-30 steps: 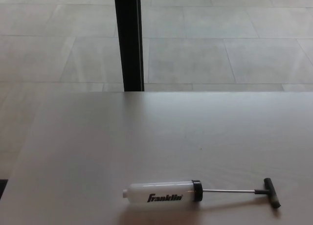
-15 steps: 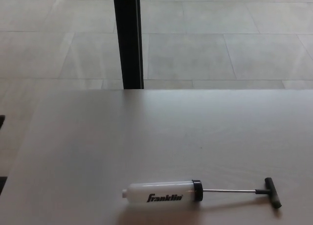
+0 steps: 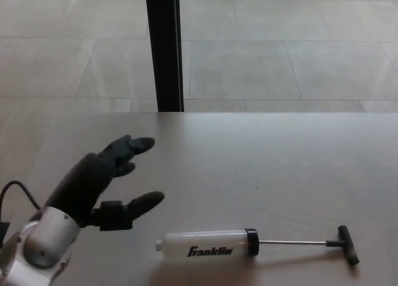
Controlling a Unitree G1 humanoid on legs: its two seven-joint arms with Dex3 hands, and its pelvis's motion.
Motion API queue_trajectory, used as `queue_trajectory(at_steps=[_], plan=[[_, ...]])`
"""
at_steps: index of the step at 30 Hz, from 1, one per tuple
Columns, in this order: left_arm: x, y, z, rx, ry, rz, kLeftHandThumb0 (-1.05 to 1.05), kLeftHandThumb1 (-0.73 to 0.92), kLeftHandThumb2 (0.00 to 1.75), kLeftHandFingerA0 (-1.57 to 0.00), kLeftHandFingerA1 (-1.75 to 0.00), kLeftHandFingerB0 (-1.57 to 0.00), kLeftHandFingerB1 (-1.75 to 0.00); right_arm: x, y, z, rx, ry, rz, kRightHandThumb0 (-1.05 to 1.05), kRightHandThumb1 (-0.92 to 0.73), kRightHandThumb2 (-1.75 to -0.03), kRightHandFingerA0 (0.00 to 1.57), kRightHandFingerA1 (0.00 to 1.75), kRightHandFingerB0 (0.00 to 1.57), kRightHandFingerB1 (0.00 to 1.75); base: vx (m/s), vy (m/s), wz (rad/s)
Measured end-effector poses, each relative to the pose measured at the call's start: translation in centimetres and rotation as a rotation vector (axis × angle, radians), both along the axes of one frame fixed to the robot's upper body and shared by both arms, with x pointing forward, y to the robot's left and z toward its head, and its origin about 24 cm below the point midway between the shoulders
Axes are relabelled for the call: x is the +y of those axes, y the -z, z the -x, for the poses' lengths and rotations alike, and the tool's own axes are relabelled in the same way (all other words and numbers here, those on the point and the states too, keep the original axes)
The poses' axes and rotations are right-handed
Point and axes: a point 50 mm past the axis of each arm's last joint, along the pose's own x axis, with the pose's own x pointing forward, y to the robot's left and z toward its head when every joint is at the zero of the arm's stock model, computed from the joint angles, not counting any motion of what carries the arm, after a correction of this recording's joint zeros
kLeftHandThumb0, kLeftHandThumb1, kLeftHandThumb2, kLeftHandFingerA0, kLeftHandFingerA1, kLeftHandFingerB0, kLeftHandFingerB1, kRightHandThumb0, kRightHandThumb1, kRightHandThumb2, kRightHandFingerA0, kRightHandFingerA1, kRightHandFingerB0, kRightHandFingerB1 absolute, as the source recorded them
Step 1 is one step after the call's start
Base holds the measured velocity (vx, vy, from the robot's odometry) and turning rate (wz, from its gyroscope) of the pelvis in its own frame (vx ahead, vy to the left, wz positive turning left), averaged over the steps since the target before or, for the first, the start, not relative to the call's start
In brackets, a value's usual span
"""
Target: The robot uses its left hand to lift the air pump kept on the middle of the desk and use the right hand to compress the handle
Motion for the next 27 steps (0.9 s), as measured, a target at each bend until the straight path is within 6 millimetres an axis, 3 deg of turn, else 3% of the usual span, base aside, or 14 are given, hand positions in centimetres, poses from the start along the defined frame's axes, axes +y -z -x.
queue_trajectory(at_steps=[3,4,12,14,15,16,17,20,21,22,24,25,26,27], plan=[[-1.1,0.2,0.0,-0.006,0.039,-0.026,-0.87,0.8,0.64,-0.27,-0.48,-0.24,-0.36,0.8,0.3,-0.2,0.014,-0.019,0.003,-0.79,-0.8,-1.19,0.21,0.52,0.33,0.52,0.0,0.0,0.0],[-1.4,0.2,0.0,-0.007,0.046,-0.029,-0.86,0.82,0.65,-0.25,-0.48,-0.23,-0.35,1.0,0.4,-0.2,0.017,-0.022,0.001,-0.8,-0.92,-0.72,0.3,0.45,0.4,0.39,0.0,0.0,0.0],[-3.2,0.8,0.4,-0.013,0.137,-0.147,-0.91,0.75,0.67,-0.12,-0.49,-0.19,-0.35,1.2,0.5,-0.5,0.038,-0.017,0.023,-0.78,-0.92,-0.69,0.39,0.48,0.49,0.42,0.0,0.0,0.0],[-3.7,0.9,0.6,-0.02,0.162,-0.183,-0.87,0.61,1.04,-0.09,-0.53,-0.12,-0.46,1.2,0.6,-0.5,0.041,-0.013,0.023,-0.77,-0.92,-0.69,0.39,0.48,0.5,0.42,0.0,0.0,0.0],[-3.8,0.9,0.6,-0.023,0.17,-0.196,-0.93,0.82,0.65,-0.15,-0.49,-0.2,-0.33,1.2,0.6,-0.4,0.042,-0.012,0.023,-0.77,-0.92,-0.71,0.41,0.51,0.52,0.42,0.0,0.0,0.0],[-3.9,0.9,0.6,-0.03,0.178,-0.217,-0.88,0.62,1.06,-0.12,-0.54,-0.13,-0.45,1.1,0.6,-0.4,0.042,-0.01,0.024,-0.77,-0.92,-0.71,0.41,0.52,0.53,0.43,0.0,0.0,0.0],[-4.0,0.9,0.6,-0.034,0.184,-0.233,-0.9,0.63,1.07,-0.14,-0.55,-0.13,-0.45,1.1,0.6,-0.4,0.042,-0.009,0.024,-0.77,-0.92,-0.69,0.42,0.53,0.55,0.43,0.0,0.0,0.0],[-3.9,0.9,0.6,-0.053,0.192,-0.295,-0.96,0.85,0.66,-0.12,-0.49,-0.19,-0.33,1.1,0.5,-0.4,0.043,-0.008,0.023,-0.77,-0.92,-0.68,0.42,0.53,0.55,0.43,0.0,0.0,0.0],[-3.9,0.8,0.6,-0.063,0.196,-0.32,-0.4,0.32,1.01,-0.04,-0.55,0.0,-0.5,1.1,0.5,-0.4,0.043,-0.008,0.023,-0.77,-0.92,-0.68,0.43,0.54,0.56,0.43,0.0,0.0,0.0],[-3.9,0.8,0.6,-0.068,0.198,-0.334,-0.98,0.65,1.1,-0.02,-0.43,-0.08,-0.42,1.1,0.5,-0.4,0.042,-0.008,0.023,-0.76,-0.76,-1.17,0.41,0.63,0.51,0.57,0.0,0.0,0.0],[-3.9,0.7,0.5,-0.084,0.207,-0.38,-0.99,0.63,1.08,-0.01,-0.36,-0.08,-0.36,1.1,0.5,-0.5,0.041,-0.008,0.023,-0.76,-0.76,-1.17,0.43,0.63,0.53,0.57,0.0,0.0,0.0],[-3.9,0.7,0.5,-0.092,0.21,-0.398,-1.02,0.81,0.66,0.0,-0.44,-0.13,-0.32,1.1,0.5,-0.5,0.04,-0.008,0.023,-0.76,-0.76,-1.18,0.45,0.65,0.52,0.56,0.0,0.0,0.0],[-4.0,0.7,0.5,-0.099,0.215,-0.417,-0.98,0.6,1.07,0.0,-0.35,-0.07,-0.37,1.1,0.5,-0.5,0.039,-0.008,0.023,-0.8,-0.91,-0.68,0.49,0.61,0.61,0.43,0.0,0.0,0.0],[-4.1,0.7,0.5,-0.106,0.22,-0.436,-0.96,0.59,1.05,-0.02,-0.38,-0.1,-0.39,1.1,0.4,-0.5,0.039,-0.008,0.023,-0.79,-0.91,-0.67,0.49,0.65,0.62,0.43,0.0,0.0,0.0]])
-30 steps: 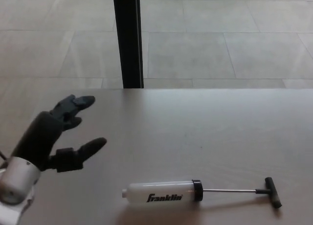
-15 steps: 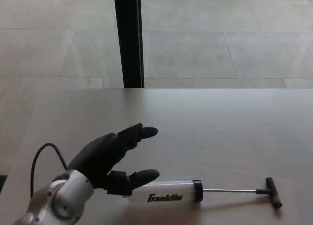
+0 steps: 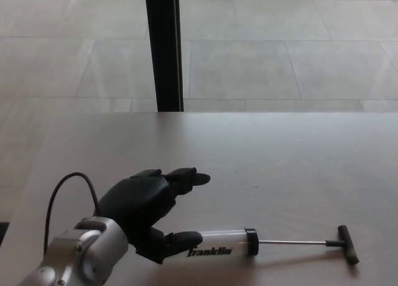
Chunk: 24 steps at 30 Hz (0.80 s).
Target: The robot uses its left hand to lift the air pump kept on the middle of the desk and use the right hand to compress the handle
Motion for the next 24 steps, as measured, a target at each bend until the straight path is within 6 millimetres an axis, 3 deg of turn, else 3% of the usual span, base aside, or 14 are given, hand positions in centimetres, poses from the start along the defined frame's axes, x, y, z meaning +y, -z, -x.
queue_trajectory(at_steps=[3,5,7,8,10,11,12,14,15,20,21,22,23,24], plan=[[-0.4,0.0,0.0,-0.022,0.02,-0.045,-0.98,0.74,0.63,0.0,-0.44,-0.12,-0.33,0.0,0.0,0.0,-0.001,0.0,-0.001,-0.78,-0.9,-0.67,0.5,0.63,0.6,0.43,0.0,0.0,0.0],[-0.7,0.1,0.1,-0.03,0.031,-0.074,-0.92,0.54,1.0,-0.02,-0.38,-0.09,-0.39,0.0,0.0,0.0,-0.001,0.0,-0.001,-0.79,-0.9,-0.67,0.49,0.63,0.61,0.43,0.0,0.0,0.0],[-0.8,0.3,0.2,-0.035,0.035,-0.097,-0.94,0.54,0.99,0.0,-0.4,-0.06,-0.4,0.0,-0.1,-0.1,-0.003,0.0,-0.001,-0.78,-0.9,-0.67,0.49,0.64,0.61,0.43,0.0,0.0,0.0],[-0.9,0.4,0.2,-0.038,0.035,-0.11,-0.97,0.71,0.62,0.0,-0.49,-0.12,-0.34,0.0,-0.1,-0.1,-0.004,0.001,-0.001,-0.76,-0.9,-0.67,0.49,0.63,0.61,0.44,0.0,0.0,0.0],[-1.1,0.6,0.2,-0.042,0.031,-0.128,-0.99,0.6,1.02,-0.04,-0.4,-0.09,-0.33,-0.1,-0.2,-0.1,-0.008,0.003,-0.003,-0.76,-0.91,-0.67,0.51,0.61,0.61,0.43,0.0,0.0,0.0],[-1.3,0.8,0.2,-0.043,0.027,-0.138,-0.96,0.59,1.02,-0.05,-0.44,-0.1,-0.33,-0.1,-0.3,-0.1,-0.013,0.005,-0.004,-0.73,-0.76,-1.17,0.46,0.64,0.52,0.57,0.0,0.0,0.0],[-1.5,0.9,0.2,-0.043,0.02,-0.143,-0.91,0.55,1.0,-0.04,-0.49,-0.09,-0.4,-0.1,-0.4,-0.2,-0.016,0.009,-0.005,-0.74,-0.76,-1.17,0.45,0.63,0.53,0.57,0.0,0.0,0.0],[-2.2,1.1,0.2,-0.042,0.002,-0.133,-0.97,0.6,1.02,-0.05,-0.45,-0.09,-0.34,-0.2,-0.5,-0.3,-0.021,0.015,-0.009,-0.74,-0.76,-1.17,0.43,0.62,0.54,0.58,0.0,0.0,0.0],[-2.4,1.2,0.2,-0.04,-0.006,-0.127,-0.95,0.59,1.02,-0.05,-0.46,-0.1,-0.35,-0.2,-0.5,-0.3,-0.023,0.017,-0.011,-0.78,-0.91,-0.68,0.48,0.56,0.62,0.44,0.0,0.0,0.0],[-3.2,1.7,0.5,-0.018,-0.047,-0.087,-0.9,0.56,1.01,-0.04,-0.45,-0.09,-0.35,-0.3,-0.5,-0.3,-0.027,0.024,-0.021,-0.77,-0.91,-0.68,0.49,0.53,0.62,0.44,0.0,0.0,0.0],[-3.3,1.9,0.6,-0.008,-0.057,-0.078,-0.93,0.73,0.62,-0.01,-0.5,-0.09,-0.33,-0.3,-0.5,-0.3,-0.026,0.026,-0.025,-0.76,-0.9,-0.68,0.49,0.53,0.63,0.44,0.0,0.0,0.0],[-3.3,2.0,0.7,-0.001,-0.065,-0.072,-0.99,0.61,1.04,0.0,-0.39,-0.1,-0.28,-0.3,-0.4,-0.3,-0.026,0.027,-0.029,-0.75,-0.91,-0.67,0.51,0.55,0.62,0.44,0.0,0.0,0.0],[-3.3,2.2,0.8,0.006,-0.074,-0.063,-0.99,0.61,1.04,0.0,-0.39,-0.1,-0.28,-0.3,-0.4,-0.3,-0.026,0.029,-0.033,-0.75,-0.91,-0.67,0.51,0.55,0.62,0.44,0.0,0.0,0.0],[-3.4,2.3,0.9,0.02,-0.086,-0.053,-0.94,0.73,0.62,0.0,-0.51,-0.06,-0.35,-0.3,-0.3,-0.3,-0.026,0.03,-0.036,-0.76,-0.9,-0.67,0.52,0.56,0.62,0.44,0.0,0.0,0.0]])
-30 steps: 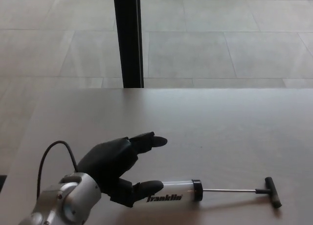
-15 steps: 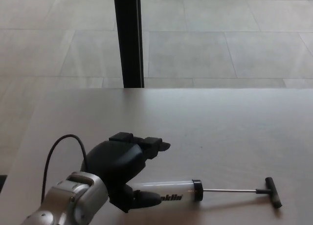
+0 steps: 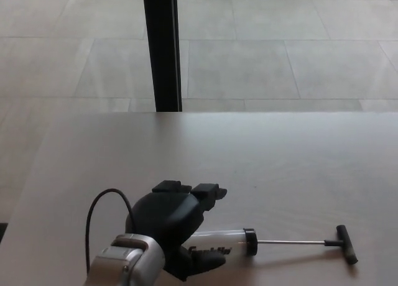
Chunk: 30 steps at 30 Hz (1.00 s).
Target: The robot uses its left hand to lift the air pump kept on the middle of the desk and use the right hand to compress the handle
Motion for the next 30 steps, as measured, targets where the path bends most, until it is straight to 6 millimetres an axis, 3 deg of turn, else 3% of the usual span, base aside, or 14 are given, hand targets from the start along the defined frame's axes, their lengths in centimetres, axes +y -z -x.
queue_trajectory(at_steps=[3,4,7,8,16,17,18,19,20,21,22,23,25,30], plan=[[-0.2,0.3,0.3,0.037,-0.029,0.025,-0.91,0.71,0.62,-0.02,-0.52,-0.11,-0.36,0.0,0.0,-0.1,-0.001,0.003,-0.006,-0.78,-0.89,-0.69,0.54,0.61,0.62,0.44,0.0,0.0,0.0],[-0.3,0.3,0.5,0.047,-0.036,0.033,-0.92,0.57,0.98,-0.05,-0.48,-0.09,-0.42,0.0,0.0,-0.2,-0.001,0.005,-0.009,-0.78,-0.89,-0.69,0.54,0.59,0.62,0.44,0.0,0.0,0.0],[-0.5,0.3,0.7,0.061,-0.046,0.031,-0.89,0.56,0.98,-0.04,-0.47,-0.08,-0.43,0.0,0.0,-0.3,-0.004,0.006,-0.016,-0.77,-0.89,-0.67,0.52,0.57,0.62,0.44,0.0,0.0,0.0],[-0.5,0.3,0.7,0.064,-0.049,0.024,-0.41,0.31,0.97,-0.06,-0.57,0.0,-0.5,0.0,0.0,-0.4,-0.004,0.007,-0.017,-0.76,-0.9,-0.67,0.51,0.57,0.61,0.43,0.0,0.0,0.0],[0.6,1.3,0.9,0.068,-0.1,-0.085,-0.41,0.31,0.96,-0.07,-0.57,0.0,-0.5,-0.2,0.1,-0.5,0.0,0.018,-0.018,-0.76,-0.9,-0.68,0.52,0.62,0.62,0.44,0.0,0.0,0.0],[0.8,1.5,0.9,0.068,-0.107,-0.101,-0.81,0.52,0.92,-0.05,-0.5,-0.1,-0.47,-0.3,0.1,-0.5,0.001,0.021,-0.019,-0.74,-0.89,-0.67,0.52,0.58,0.62,0.44,0.0,0.0,0.0],[0.9,1.6,0.9,0.069,-0.111,-0.117,-0.4,0.32,0.96,-0.07,-0.57,0.0,-0.5,-0.4,0.1,-0.5,0.001,0.023,-0.02,-0.75,-0.89,-0.68,0.53,0.59,0.62,0.43,0.0,0.0,0.0],[0.9,1.8,1.0,0.073,-0.112,-0.135,-0.4,0.32,0.96,-0.07,-0.57,0.0,-0.5,-0.4,0.0,-0.6,-0.002,0.024,-0.021,-0.75,-0.89,-0.68,0.53,0.59,0.62,0.43,0.0,0.0,0.0],[0.9,1.9,1.0,0.075,-0.113,-0.15,-0.77,0.48,0.86,-0.11,-0.59,-0.15,-0.47,-0.4,-0.1,-0.6,-0.005,0.024,-0.021,-0.72,-0.88,-0.67,0.53,0.59,0.62,0.44,0.0,0.0,0.0],[1.0,2.0,1.0,0.075,-0.116,-0.162,-0.74,0.6,0.58,-0.14,-0.62,-0.23,-0.38,-0.3,-0.1,-0.7,-0.009,0.025,-0.023,-0.71,-0.89,-0.68,0.52,0.56,0.61,0.44,0.0,0.0,0.0],[1.0,2.1,1.0,0.072,-0.118,-0.176,-0.72,0.61,0.59,-0.19,-0.68,-0.24,-0.37,-0.3,-0.2,-0.7,-0.011,0.024,-0.024,-0.71,-0.89,-0.68,0.52,0.57,0.61,0.44,0.0,0.0,0.0],[1.0,2.3,1.0,0.071,-0.121,-0.189,-0.7,0.6,0.57,-0.22,-0.75,-0.26,-0.37,-0.3,-0.2,-0.7,-0.012,0.024,-0.024,-0.73,-0.69,-0.94,0.46,0.62,0.57,0.56,0.0,0.0,0.0],[1.1,2.5,1.0,0.065,-0.127,-0.217,-0.64,0.59,0.56,-0.24,-0.83,-0.29,-0.37,-0.2,-0.3,-0.8,-0.014,0.024,-0.025,-0.69,-0.88,-0.67,0.53,0.57,0.64,0.45,0.0,0.0,0.0],[1.1,2.4,1.0,0.052,-0.139,-0.244,-0.62,0.62,0.58,-0.18,-0.81,-0.27,-0.37,-0.4,-0.4,-0.8,-0.02,0.039,-0.028,-0.69,-0.86,-0.66,0.54,0.61,0.65,0.44,0.0,0.0,0.0]])
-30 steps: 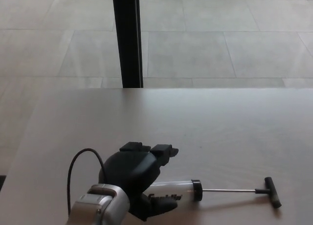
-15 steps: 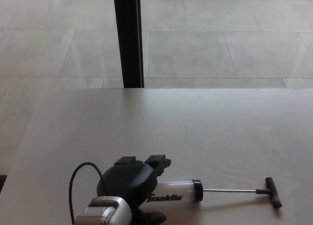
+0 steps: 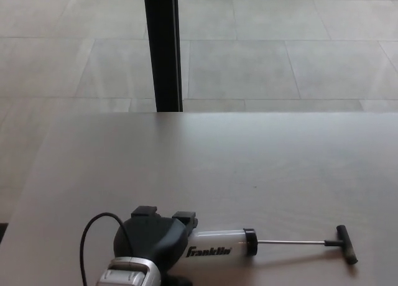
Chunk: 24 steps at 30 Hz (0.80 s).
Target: The robot uses its left hand to lift the air pump kept on the middle of the desk and use the right hand to compress the handle
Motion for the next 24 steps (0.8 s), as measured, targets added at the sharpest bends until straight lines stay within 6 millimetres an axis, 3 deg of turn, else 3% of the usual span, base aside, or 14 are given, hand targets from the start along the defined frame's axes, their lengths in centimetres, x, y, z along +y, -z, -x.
queue_trajectory(at_steps=[5,6,7,10,11,15,17,18,19,20,22,23,24], plan=[[-0.1,-0.1,-0.1,-0.004,-0.012,-0.003,-0.65,0.63,0.59,-0.24,-0.8,-0.29,-0.37,0.0,-0.2,-0.1,-0.005,0.01,-0.004,-0.68,-0.87,-0.67,0.52,0.6,0.64,0.43,0.0,0.0,0.0],[-0.3,-0.1,-0.1,-0.005,-0.012,0.001,-0.66,0.47,0.92,-0.37,-0.76,-0.2,-0.48,0.0,-0.2,-0.1,-0.005,0.011,-0.004,-0.67,-0.86,-0.66,0.53,0.62,0.65,0.45,0.0,0.0,0.0],[-0.5,-0.1,-0.1,-0.008,-0.01,0.007,-0.65,0.64,0.59,-0.24,-0.84,-0.3,-0.36,0.0,-0.2,-0.1,-0.006,0.012,-0.005,-0.69,-0.86,-0.67,0.52,0.62,0.64,0.44,0.0,0.0,0.0],[-1.0,-0.2,-0.2,-0.016,-0.012,0.026,-0.68,0.64,0.6,-0.26,-0.8,-0.31,-0.37,0.0,-0.4,-0.2,-0.011,0.011,-0.006,-0.7,-0.86,-0.67,0.56,0.76,0.65,0.44,0.0,0.0,0.0],[-1.3,-0.2,-0.2,-0.02,-0.012,0.034,-0.69,0.66,0.59,-0.26,-0.88,-0.31,-0.38,0.0,-0.4,-0.2,-0.011,0.012,-0.006,-0.68,-0.84,-0.65,0.54,0.97,0.66,0.45,0.0,0.0,0.0],[-1.8,-0.3,-0.4,-0.042,-0.01,0.045,-0.67,0.66,0.58,-0.32,-1.0,-0.34,-0.41,0.0,-0.4,-0.3,-0.01,0.013,-0.011,-0.71,-0.83,-0.65,0.52,0.67,0.64,0.44,0.0,0.0,0.0],[-2.1,-0.4,-0.4,-0.051,-0.008,0.05,-0.67,0.66,0.58,-0.32,-1.0,-0.34,-0.41,0.0,-0.4,-0.3,-0.007,0.015,-0.011,-0.71,-0.83,-0.65,0.52,0.67,0.64,0.44,0.0,0.0,0.0],[-2.2,-0.4,-0.4,-0.057,-0.008,0.051,-0.64,0.66,0.59,-0.38,-1.04,-0.37,-0.44,0.0,-0.4,-0.3,-0.005,0.016,-0.011,-0.69,-0.83,-0.65,0.53,0.65,0.64,0.44,0.0,0.0,0.0],[-2.3,-0.4,-0.4,-0.063,-0.007,0.05,-0.59,0.65,0.6,-0.57,-0.93,-0.42,-0.47,0.0,-0.4,-0.3,-0.005,0.016,-0.011,-0.68,-0.83,-0.65,0.56,0.73,0.63,0.45,0.0,0.0,0.0],[-2.3,-0.4,-0.5,-0.071,-0.005,0.046,-0.62,0.49,0.93,-0.72,-0.99,-0.4,-0.59,0.0,-0.4,-0.3,-0.004,0.016,-0.011,-0.68,-0.83,-0.64,0.56,0.72,0.63,0.45,0.0,0.0,0.0],[-2.4,-0.5,-0.6,-0.09,-0.001,0.041,-0.62,0.49,0.93,-0.72,-0.99,-0.4,-0.59,0.0,-0.4,-0.3,-0.003,0.017,-0.012,-0.68,-0.83,-0.64,0.56,0.72,0.63,0.45,0.0,0.0,0.0],[-2.4,-0.5,-0.6,-0.098,0.001,0.04,-0.56,0.63,0.61,-0.87,-1.39,-0.47,-0.51,0.0,-0.4,-0.3,-0.004,0.016,-0.012,-0.68,-0.82,-0.65,0.55,0.77,0.64,0.45,0.0,0.0,0.0],[-2.4,-0.5,-0.6,-0.108,0.004,0.034,-0.61,0.49,0.92,-1.01,-1.24,-0.41,-0.61,0.0,-0.4,-0.3,-0.004,0.016,-0.012,-0.69,-0.82,-0.64,0.55,0.75,0.64,0.45,0.0,0.0,0.0]])
